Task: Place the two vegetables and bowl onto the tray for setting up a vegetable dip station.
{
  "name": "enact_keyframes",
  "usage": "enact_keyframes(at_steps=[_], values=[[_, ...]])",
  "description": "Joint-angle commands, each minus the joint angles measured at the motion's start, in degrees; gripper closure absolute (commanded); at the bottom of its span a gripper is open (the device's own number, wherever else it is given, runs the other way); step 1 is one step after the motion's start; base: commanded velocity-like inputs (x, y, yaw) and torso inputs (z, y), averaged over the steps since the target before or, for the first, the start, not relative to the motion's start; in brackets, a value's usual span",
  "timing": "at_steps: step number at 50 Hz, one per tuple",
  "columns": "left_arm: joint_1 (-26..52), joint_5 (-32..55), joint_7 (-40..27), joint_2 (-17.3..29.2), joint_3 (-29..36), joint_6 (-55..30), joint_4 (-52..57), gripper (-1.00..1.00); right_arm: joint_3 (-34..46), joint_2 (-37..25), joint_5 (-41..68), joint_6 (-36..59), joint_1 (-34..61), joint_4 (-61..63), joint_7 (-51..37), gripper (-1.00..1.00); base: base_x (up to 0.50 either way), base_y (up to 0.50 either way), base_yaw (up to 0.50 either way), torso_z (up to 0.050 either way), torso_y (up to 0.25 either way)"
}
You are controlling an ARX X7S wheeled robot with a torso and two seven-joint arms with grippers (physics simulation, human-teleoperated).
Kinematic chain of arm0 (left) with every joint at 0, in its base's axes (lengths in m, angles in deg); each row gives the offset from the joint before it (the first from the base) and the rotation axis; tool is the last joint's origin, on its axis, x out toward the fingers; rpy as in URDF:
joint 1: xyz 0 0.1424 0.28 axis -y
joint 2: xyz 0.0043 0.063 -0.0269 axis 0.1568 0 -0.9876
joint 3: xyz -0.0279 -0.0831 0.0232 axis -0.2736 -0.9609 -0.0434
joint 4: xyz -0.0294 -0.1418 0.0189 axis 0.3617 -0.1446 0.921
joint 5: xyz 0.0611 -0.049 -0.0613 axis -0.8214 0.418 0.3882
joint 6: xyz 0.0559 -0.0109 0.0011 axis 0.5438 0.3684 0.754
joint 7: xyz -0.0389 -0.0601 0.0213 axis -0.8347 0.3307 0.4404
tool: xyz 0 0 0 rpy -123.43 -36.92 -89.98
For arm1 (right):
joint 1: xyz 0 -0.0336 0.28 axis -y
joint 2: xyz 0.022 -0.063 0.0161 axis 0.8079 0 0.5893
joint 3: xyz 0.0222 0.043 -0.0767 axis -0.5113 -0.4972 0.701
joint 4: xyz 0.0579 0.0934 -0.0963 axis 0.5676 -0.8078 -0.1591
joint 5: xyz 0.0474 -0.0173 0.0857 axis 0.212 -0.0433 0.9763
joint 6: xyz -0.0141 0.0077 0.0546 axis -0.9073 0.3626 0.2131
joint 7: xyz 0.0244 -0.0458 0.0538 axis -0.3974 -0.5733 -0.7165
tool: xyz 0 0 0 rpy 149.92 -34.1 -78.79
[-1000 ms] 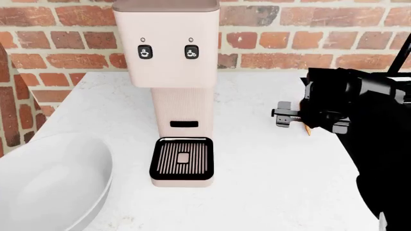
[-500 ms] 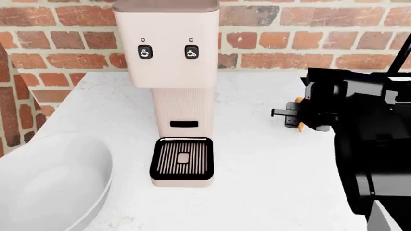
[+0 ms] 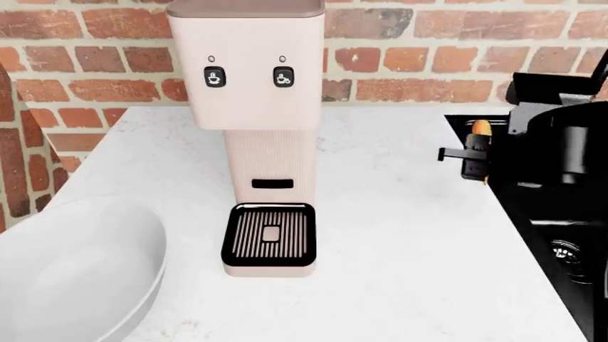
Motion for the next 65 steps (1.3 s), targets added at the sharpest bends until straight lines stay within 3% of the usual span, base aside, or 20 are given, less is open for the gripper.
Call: enact_keyframes(at_steps=[1,12,21,24,29,31,41,52,65], values=[[-0.2,0.5,-0.3,-0.2,0.6,0.4,0.1,-1.0,10.5,-11.5,54.0,-0.6,3.8,16.7,-36.4,1.0,0.0,0.0,0.0,0.0,0.0],[-1.7,0.1,0.3,0.9,0.8,0.9,0.6,-1.0,35.3,-22.4,73.3,-11.0,19.9,29.3,-37.1,1.0,0.0,0.0,0.0,0.0,0.0],[-1.7,2.3,0.1,1.2,1.8,0.8,-0.7,-1.0,47.5,-29.7,81.7,-16.7,35.6,33.2,-37.3,1.0,0.0,0.0,0.0,0.0,0.0],[-2.1,7.8,-1.0,1.2,3.2,2.3,-3.7,-1.0,45.7,-31.1,81.7,-18.4,36.6,34.9,-35.7,1.0,0.0,0.0,0.0,0.0,0.0],[6.7,14.7,-4.8,0.5,8.4,-2.5,-10.0,-1.0,44.8,-33.4,83.0,-18.6,38.7,36.3,-34.2,1.0,0.0,0.0,0.0,0.0,0.0],[8.0,16.1,-5.6,-0.1,7.4,-2.9,-11.9,-1.0,44.8,-34.0,82.9,-18.4,39.2,36.5,-34.0,1.0,0.0,0.0,0.0,0.0,0.0],[8.0,16.5,-5.7,-0.1,4.4,-5.2,-15.1,-1.0,43.7,-36.5,81.3,-19.2,39.7,37.4,-32.2,1.0,0.0,0.0,0.0,0.0,0.0],[8.0,17.0,-5.7,0.3,4.7,-4.0,-13.5,-1.0,39.0,-34.6,73.7,-19.2,39.1,37.4,-25.6,1.0,0.0,0.0,0.0,0.0,0.0],[8.0,17.6,-5.7,0.5,6.5,-2.4,-12.3,-1.0,39.5,-34.5,74.5,-19.5,39.1,38.1,-25.1,1.0,-0.48,0.03,0.0,0.0,0.0]])
